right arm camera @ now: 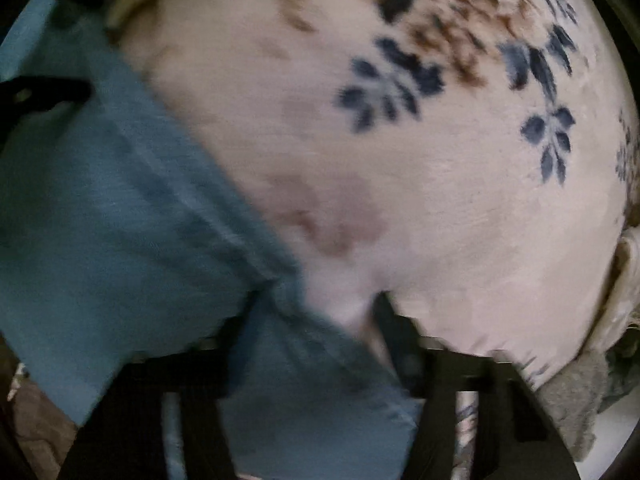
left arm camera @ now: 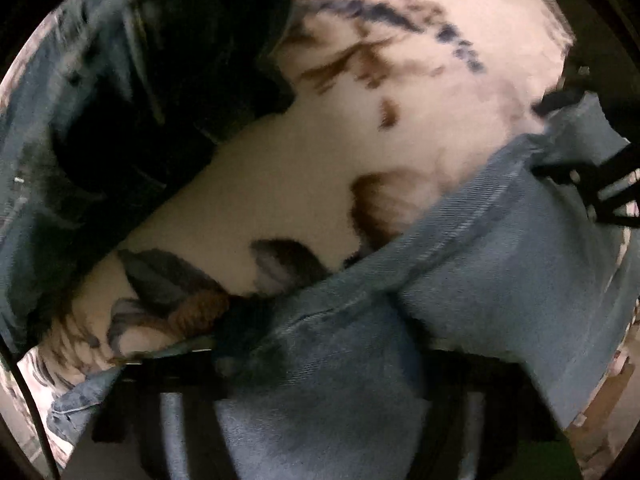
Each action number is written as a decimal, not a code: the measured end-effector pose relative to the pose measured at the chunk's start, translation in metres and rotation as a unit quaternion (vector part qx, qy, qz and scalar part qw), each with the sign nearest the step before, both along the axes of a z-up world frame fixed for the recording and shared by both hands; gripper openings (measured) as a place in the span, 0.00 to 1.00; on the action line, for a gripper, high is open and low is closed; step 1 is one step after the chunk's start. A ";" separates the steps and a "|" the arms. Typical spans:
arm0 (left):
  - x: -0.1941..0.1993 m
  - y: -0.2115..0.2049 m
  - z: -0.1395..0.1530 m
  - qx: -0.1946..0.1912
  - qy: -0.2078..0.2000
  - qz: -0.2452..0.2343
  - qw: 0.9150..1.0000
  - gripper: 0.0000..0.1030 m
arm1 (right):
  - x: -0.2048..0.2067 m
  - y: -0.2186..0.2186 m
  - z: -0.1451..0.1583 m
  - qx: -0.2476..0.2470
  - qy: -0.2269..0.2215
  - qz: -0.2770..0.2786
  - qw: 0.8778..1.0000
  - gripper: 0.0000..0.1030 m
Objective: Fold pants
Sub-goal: 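Close the left gripper on the jeans leg edge while the right gripper grasps it too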
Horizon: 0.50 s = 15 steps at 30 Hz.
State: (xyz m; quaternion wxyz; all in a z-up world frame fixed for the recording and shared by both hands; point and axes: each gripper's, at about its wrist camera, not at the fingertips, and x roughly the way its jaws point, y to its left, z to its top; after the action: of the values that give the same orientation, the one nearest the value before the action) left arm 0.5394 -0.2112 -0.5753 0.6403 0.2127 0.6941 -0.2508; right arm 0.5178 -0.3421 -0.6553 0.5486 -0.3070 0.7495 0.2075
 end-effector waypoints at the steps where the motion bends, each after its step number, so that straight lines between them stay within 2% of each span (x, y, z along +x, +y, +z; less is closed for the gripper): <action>1: -0.002 0.002 0.002 -0.003 -0.002 0.005 1.000 0.27 | -0.002 0.000 0.004 0.002 -0.009 -0.006 1.000 0.18; 3: 0.002 0.005 0.013 -0.010 -0.015 0.016 1.000 0.15 | -0.004 -0.003 0.013 0.008 -0.027 -0.026 0.999 0.08; 5: -0.004 0.010 0.023 -0.019 -0.026 0.020 0.999 0.12 | -0.012 -0.015 0.033 0.018 -0.050 -0.063 0.997 0.05; 9: -0.013 0.011 0.054 -0.036 -0.045 0.040 0.998 0.11 | -0.026 -0.032 0.076 0.030 -0.092 -0.134 0.986 0.05; 12: -0.015 0.033 0.089 -0.051 -0.058 0.063 0.995 0.10 | -0.039 -0.032 0.103 0.038 -0.113 -0.159 0.980 0.05; 13: -0.024 0.044 0.087 -0.055 -0.059 0.071 0.994 0.10 | -0.045 -0.032 0.109 0.043 -0.119 -0.167 0.978 0.05; 14: -0.034 0.046 0.102 -0.059 -0.067 0.081 0.993 0.10 | -0.071 -0.029 0.121 0.051 -0.118 -0.185 0.974 0.05; 15: -0.051 0.062 0.102 -0.067 -0.070 0.091 0.991 0.10 | -0.085 -0.031 0.131 0.054 -0.122 -0.195 0.972 0.05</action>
State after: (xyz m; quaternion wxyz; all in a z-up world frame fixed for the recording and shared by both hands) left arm 0.4882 -0.1491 -0.4728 0.7207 0.1224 0.6455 -0.2213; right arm 0.4332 -0.3729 -0.5244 0.6811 -0.1482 0.7103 0.0981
